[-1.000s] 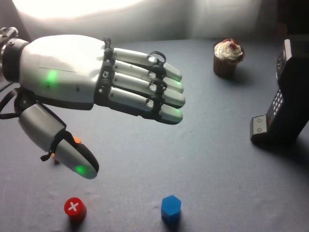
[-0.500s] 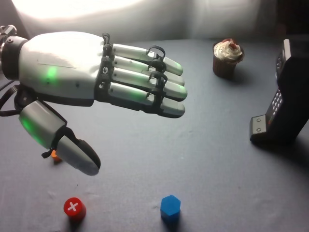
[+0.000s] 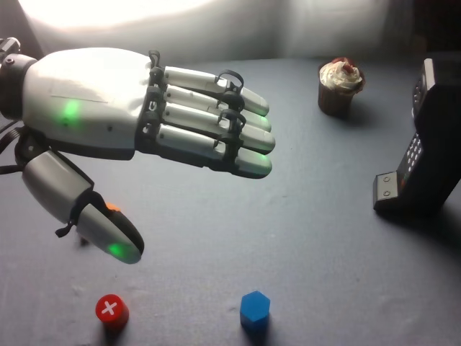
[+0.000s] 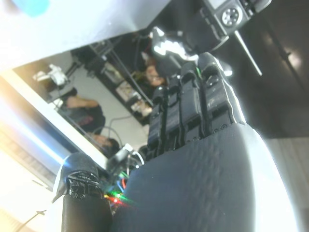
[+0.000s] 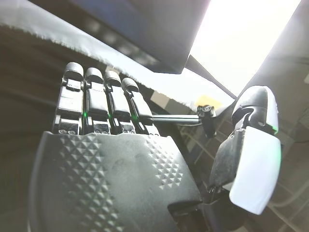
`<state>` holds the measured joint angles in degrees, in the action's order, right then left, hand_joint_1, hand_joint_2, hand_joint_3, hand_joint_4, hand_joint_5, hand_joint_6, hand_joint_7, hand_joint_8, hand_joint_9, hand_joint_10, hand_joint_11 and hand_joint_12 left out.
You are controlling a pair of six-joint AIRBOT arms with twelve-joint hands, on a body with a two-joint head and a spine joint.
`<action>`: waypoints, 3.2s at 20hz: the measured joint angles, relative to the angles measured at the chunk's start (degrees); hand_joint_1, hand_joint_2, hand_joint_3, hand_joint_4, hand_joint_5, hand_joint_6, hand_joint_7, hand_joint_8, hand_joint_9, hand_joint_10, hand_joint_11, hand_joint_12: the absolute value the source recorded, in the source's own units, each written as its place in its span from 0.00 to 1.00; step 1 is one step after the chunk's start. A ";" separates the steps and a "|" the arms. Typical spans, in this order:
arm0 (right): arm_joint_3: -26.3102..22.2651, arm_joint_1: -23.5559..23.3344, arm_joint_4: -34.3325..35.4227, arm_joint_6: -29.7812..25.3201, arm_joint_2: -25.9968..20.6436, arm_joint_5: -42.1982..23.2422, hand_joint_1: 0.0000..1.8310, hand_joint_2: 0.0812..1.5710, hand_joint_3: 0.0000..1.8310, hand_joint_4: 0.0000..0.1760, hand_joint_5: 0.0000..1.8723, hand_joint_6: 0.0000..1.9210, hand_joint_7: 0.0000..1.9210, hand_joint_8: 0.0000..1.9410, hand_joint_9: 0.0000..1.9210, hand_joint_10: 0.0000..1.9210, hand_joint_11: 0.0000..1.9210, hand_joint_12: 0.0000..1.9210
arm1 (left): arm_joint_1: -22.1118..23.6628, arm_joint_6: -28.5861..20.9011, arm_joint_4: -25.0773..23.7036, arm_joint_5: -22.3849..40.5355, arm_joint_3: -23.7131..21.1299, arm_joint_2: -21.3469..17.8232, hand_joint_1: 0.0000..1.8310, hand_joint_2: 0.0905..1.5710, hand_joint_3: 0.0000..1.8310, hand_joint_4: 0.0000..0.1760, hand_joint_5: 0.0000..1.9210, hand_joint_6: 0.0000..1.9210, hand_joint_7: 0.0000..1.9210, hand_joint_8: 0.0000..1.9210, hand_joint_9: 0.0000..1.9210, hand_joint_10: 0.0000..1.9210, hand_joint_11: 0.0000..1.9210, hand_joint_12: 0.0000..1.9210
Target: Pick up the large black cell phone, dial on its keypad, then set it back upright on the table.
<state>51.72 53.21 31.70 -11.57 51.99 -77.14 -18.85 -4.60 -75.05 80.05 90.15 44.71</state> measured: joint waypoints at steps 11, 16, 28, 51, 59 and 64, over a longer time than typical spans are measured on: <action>3.17 -0.59 -0.98 0.90 3.43 1.86 0.41 0.61 0.01 0.00 0.00 0.00 0.00 0.00 0.00 0.00 0.00 0.00 | 0.02 -0.17 -0.22 -0.28 0.00 -0.26 0.00 0.69 0.00 0.00 0.07 0.00 0.04 0.00 0.06 0.00 0.00 0.15; 4.92 -1.38 -1.29 0.94 4.72 2.56 0.44 0.63 0.01 0.00 0.00 0.00 0.00 0.00 0.00 0.00 0.00 0.00 | 0.07 -0.17 -0.20 -0.20 0.00 -0.31 0.00 0.68 0.00 0.00 0.07 0.00 0.05 0.00 0.07 0.00 0.00 0.15; 7.17 -2.34 -1.79 -0.42 6.97 4.72 0.46 0.65 0.01 0.00 0.00 0.00 0.01 0.00 0.02 0.00 0.04 0.03 | 0.07 -0.20 -0.24 0.15 0.00 -0.35 0.00 0.69 0.00 0.00 0.07 0.00 0.04 0.00 0.06 0.00 0.00 0.14; 6.93 -2.32 -4.63 -0.63 2.19 1.66 0.77 0.68 0.00 0.00 0.52 0.35 0.53 0.47 0.51 0.63 0.53 0.62 | 0.24 -0.20 -0.90 0.46 0.00 -0.48 0.00 0.70 0.00 0.00 0.06 0.00 0.04 0.00 0.04 0.00 0.00 0.10; 6.29 -2.84 -7.82 -1.29 -2.47 -3.39 0.76 0.66 0.00 0.00 0.54 0.36 0.56 0.40 0.55 0.59 0.59 0.52 | 0.90 -1.05 -1.68 0.74 0.07 -0.42 0.18 0.78 0.00 0.52 0.09 0.00 0.15 0.00 0.21 0.03 0.02 0.52; 4.20 -3.96 -8.59 -1.57 -4.87 -4.55 0.81 0.65 0.00 0.00 0.56 0.33 0.57 0.36 0.56 0.49 0.56 0.65 | 1.29 -1.27 -2.21 1.25 0.07 -0.20 0.63 0.79 0.01 0.91 0.06 0.03 0.39 0.59 0.36 0.73 0.35 0.90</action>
<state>55.92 49.25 23.11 -13.15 47.11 -81.69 -17.56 -5.87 -77.25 81.30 90.21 44.51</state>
